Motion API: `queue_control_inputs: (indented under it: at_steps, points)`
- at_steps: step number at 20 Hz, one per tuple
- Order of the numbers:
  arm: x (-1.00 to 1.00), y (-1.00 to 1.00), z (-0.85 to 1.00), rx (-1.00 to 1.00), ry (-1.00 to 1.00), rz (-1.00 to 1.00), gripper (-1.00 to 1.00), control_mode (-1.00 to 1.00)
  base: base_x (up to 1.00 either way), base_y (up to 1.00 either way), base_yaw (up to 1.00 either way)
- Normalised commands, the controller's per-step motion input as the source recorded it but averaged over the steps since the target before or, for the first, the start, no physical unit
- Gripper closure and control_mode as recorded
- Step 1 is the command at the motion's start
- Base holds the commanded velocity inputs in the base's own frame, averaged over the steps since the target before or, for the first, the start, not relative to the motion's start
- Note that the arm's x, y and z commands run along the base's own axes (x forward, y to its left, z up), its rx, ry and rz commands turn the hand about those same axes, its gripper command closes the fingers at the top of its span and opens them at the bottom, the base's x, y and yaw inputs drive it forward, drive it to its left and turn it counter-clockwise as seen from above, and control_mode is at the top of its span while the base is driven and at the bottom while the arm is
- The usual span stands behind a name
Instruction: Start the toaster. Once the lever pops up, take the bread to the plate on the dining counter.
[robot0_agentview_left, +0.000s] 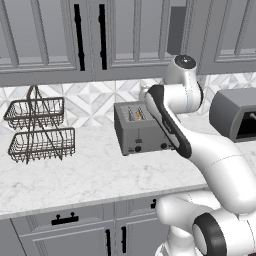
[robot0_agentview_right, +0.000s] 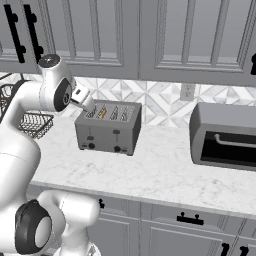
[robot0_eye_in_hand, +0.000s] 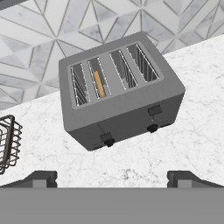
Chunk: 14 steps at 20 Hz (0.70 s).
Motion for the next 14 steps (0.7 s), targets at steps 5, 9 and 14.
queue_control_inputs:
  at_steps: [5,9,14]
  points:
    - [0.0,0.0,0.0,0.0,0.0,0.0,-1.0,-1.0,0.0,0.0,0.0]
    - [0.0,0.0,0.0,0.0,0.0,0.0,-1.0,-1.0,0.0,0.0,0.0]
    - [0.0,0.0,0.0,0.0,0.0,0.0,-1.0,-1.0,0.0,0.0,0.0]
